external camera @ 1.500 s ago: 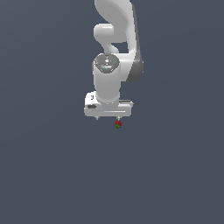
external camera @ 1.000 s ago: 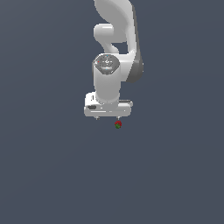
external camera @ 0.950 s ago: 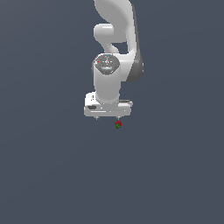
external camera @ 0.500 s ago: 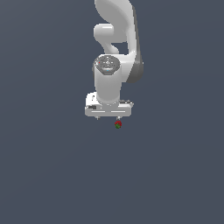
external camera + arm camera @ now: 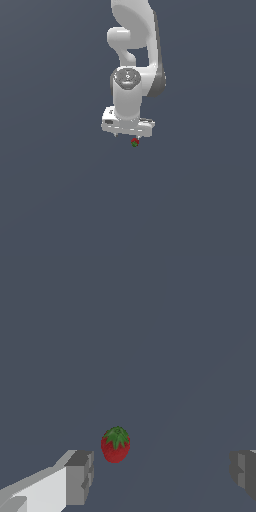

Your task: Pick up the object and move it to a goal position.

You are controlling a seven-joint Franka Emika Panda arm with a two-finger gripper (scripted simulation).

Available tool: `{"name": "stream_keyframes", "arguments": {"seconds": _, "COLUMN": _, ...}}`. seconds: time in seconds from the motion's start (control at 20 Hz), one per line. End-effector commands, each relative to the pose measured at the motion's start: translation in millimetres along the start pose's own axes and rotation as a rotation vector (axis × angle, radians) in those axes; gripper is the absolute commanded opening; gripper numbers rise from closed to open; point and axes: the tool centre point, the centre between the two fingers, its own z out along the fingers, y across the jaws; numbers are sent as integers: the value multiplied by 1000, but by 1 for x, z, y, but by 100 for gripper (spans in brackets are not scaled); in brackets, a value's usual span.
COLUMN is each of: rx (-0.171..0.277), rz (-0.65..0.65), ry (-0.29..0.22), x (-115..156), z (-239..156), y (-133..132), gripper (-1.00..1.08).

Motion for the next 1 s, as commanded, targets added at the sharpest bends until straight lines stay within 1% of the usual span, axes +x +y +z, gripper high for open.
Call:
{"name": "stream_keyframes", "arguments": {"seconds": 0.0, "rx": 4, "rz": 58, "ry": 3, "x": -3, "z": 6, "y": -4, "gripper": 100}}
{"name": "stream_keyframes", "arguments": {"seconds": 0.95, "rx": 31, "rz": 553, "ry": 31, "x": -32, "z": 54, "y": -31, "gripper": 100}}
